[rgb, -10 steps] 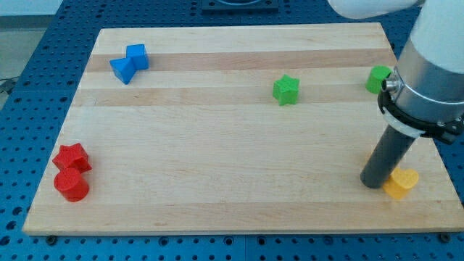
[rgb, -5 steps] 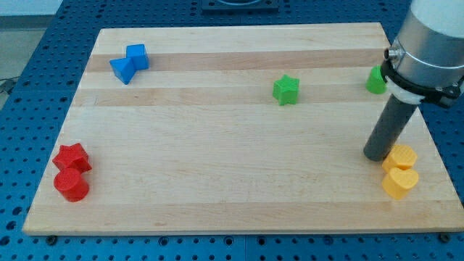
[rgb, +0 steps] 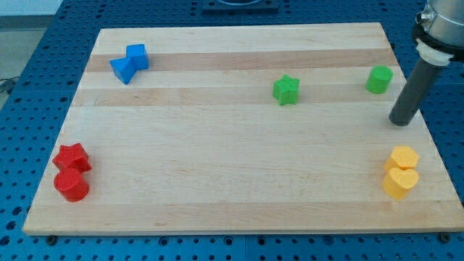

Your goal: Push the yellow blocks towards the bottom right side board

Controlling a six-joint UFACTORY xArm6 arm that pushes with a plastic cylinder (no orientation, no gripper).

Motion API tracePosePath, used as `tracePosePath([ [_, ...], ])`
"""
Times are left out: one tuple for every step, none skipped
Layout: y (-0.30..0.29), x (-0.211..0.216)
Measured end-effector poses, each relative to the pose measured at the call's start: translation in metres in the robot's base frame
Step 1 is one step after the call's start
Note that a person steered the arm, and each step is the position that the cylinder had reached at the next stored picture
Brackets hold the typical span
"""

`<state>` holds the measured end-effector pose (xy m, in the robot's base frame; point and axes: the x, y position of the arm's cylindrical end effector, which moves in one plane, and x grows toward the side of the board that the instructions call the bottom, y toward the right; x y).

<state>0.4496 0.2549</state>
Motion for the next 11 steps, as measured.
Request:
tracePosePath([
  [0.0,-0.064],
  [0.0,-0.085],
  [0.0,-0.086],
  [0.011,-0.086],
  [0.022,-0.095],
  [0.022,-0.099],
  [0.022,-0.099],
  [0.022,-0.099],
  [0.018,-0.124],
  [-0.014,-0.125],
  [-0.036,-0.12],
])
